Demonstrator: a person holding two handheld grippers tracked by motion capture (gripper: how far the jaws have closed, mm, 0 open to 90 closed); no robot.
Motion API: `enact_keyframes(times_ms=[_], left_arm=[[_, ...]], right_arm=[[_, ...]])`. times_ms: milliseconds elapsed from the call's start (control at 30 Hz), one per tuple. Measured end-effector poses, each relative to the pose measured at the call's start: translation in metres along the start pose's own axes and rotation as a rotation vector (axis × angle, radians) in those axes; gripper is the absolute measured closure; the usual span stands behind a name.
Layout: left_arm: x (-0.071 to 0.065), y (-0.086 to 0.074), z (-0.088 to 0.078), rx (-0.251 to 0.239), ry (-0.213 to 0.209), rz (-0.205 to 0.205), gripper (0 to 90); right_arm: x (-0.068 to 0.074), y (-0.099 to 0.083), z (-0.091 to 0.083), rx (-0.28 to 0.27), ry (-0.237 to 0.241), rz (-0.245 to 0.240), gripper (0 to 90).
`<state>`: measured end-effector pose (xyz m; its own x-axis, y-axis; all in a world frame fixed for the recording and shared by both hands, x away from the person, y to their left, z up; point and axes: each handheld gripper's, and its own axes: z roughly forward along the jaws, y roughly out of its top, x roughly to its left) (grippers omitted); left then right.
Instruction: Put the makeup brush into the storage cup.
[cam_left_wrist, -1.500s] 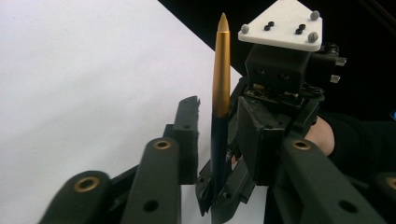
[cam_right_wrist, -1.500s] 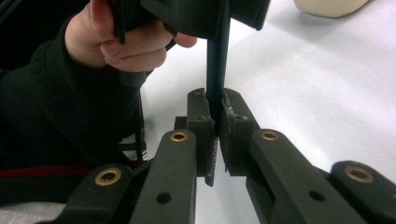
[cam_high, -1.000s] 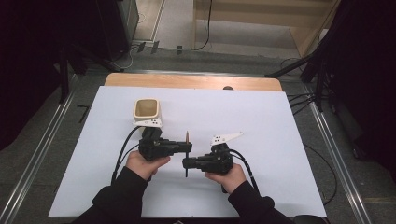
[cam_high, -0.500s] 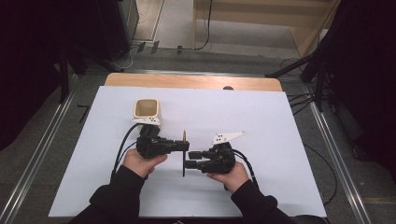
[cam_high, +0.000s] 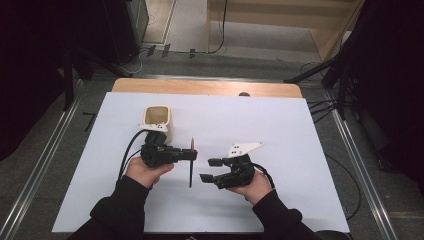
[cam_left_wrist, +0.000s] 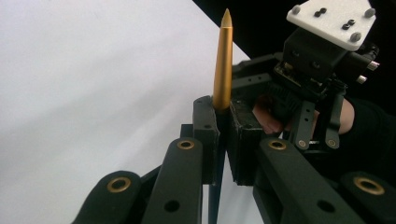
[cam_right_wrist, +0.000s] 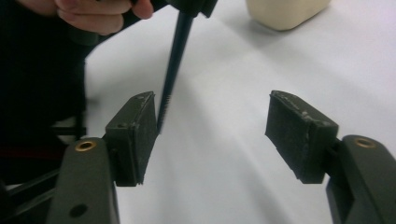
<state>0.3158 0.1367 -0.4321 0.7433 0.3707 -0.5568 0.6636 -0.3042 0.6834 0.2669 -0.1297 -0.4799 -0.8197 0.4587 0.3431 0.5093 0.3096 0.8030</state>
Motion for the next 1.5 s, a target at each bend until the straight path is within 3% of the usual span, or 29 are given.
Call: enact_keyframes(times_ms=[567,933,1500], left_arm=[[0.000,0.000,-0.001,0.040,0.008,0.015,83.7],[0.001,0.000,-0.001,0.047,0.014,0.010,83.7],[0.003,0.000,-0.003,0.046,0.014,0.007,83.7]], right_arm=[[-0.004,-0.001,-0.014,0.050,-0.118,-0.138,26.8],[-0.007,-0.004,-0.027,0.073,-0.143,-0.148,25.4],[-0.015,-0.020,-0.061,0.036,-0.183,-0.105,25.1]])
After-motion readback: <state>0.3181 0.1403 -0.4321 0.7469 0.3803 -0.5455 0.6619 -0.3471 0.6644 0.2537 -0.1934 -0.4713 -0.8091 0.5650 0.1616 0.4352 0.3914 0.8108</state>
